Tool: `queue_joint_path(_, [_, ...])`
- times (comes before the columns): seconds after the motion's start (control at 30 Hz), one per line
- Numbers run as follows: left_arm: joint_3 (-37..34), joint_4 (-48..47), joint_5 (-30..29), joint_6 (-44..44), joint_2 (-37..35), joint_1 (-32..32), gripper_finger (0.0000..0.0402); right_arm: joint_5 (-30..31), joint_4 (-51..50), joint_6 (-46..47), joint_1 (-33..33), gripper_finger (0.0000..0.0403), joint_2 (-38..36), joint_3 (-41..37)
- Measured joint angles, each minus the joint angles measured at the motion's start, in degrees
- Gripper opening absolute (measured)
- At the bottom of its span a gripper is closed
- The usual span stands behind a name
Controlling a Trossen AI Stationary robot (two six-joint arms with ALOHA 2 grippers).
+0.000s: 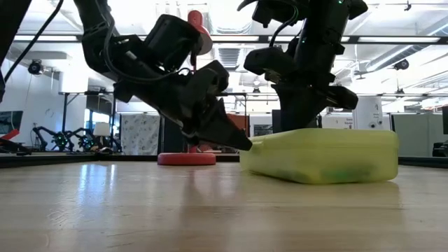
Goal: Pick & place school supplies into a supply box
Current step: Close the yellow supply box
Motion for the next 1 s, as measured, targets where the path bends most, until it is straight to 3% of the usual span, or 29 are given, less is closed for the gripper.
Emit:
queue_joint_path(0.3, [3.1, -0.3, 1.5, -0.4, 4.3, 0.0, 0.0006, 0.2, -0.5, 1.0, 0.0, 0.0038, -0.1, 0.0])
queue_joint_path(1.0, [7.1, -3.0, 1.4, 0.4, 4.9, 0.5, 0.0006, -1.4, 0.2, 1.9, 0.0, 0.0038, 1.0, 0.0])
